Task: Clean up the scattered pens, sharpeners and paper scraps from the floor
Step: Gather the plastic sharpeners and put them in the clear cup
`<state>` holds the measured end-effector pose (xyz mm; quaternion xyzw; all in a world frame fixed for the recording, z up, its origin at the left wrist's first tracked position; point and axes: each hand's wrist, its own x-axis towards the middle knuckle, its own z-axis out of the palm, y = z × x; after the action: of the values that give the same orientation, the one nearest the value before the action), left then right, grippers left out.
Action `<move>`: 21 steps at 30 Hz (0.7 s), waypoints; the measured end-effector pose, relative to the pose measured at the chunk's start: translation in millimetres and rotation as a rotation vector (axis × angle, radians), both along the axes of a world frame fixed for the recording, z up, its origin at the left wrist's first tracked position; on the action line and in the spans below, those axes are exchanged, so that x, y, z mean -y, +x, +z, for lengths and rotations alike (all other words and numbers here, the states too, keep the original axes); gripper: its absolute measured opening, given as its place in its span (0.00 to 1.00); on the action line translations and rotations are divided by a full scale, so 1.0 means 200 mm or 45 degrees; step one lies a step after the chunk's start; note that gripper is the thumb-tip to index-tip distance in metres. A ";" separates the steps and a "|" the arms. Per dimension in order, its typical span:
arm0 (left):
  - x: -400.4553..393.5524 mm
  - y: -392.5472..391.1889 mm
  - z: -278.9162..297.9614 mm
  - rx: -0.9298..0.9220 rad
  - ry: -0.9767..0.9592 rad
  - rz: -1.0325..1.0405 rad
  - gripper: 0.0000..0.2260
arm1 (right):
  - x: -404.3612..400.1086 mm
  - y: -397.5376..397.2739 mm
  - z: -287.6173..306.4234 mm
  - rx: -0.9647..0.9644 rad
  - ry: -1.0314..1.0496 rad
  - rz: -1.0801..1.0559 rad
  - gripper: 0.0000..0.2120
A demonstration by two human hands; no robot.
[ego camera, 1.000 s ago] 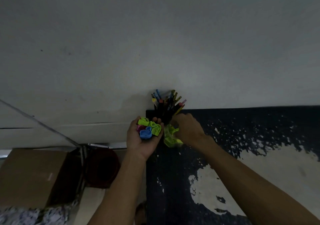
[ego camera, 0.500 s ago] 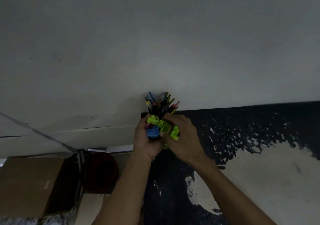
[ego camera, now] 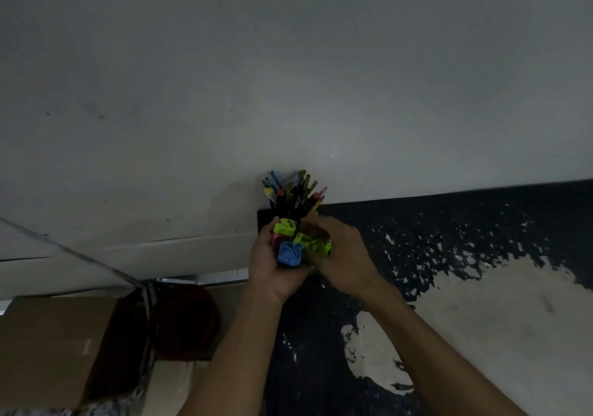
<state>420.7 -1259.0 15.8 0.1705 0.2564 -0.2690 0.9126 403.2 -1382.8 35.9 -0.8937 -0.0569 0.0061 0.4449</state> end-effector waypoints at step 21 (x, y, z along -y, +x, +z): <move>-0.15 0.02 -0.02 -0.167 -0.086 0.276 0.20 | 0.09 0.12 -0.13 -0.112 -0.384 -0.144 0.08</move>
<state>425.4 -1229.1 11.6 0.0929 0.3233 -0.1877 0.9228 427.1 -1400.9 10.5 -0.9510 0.0147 0.0287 0.3076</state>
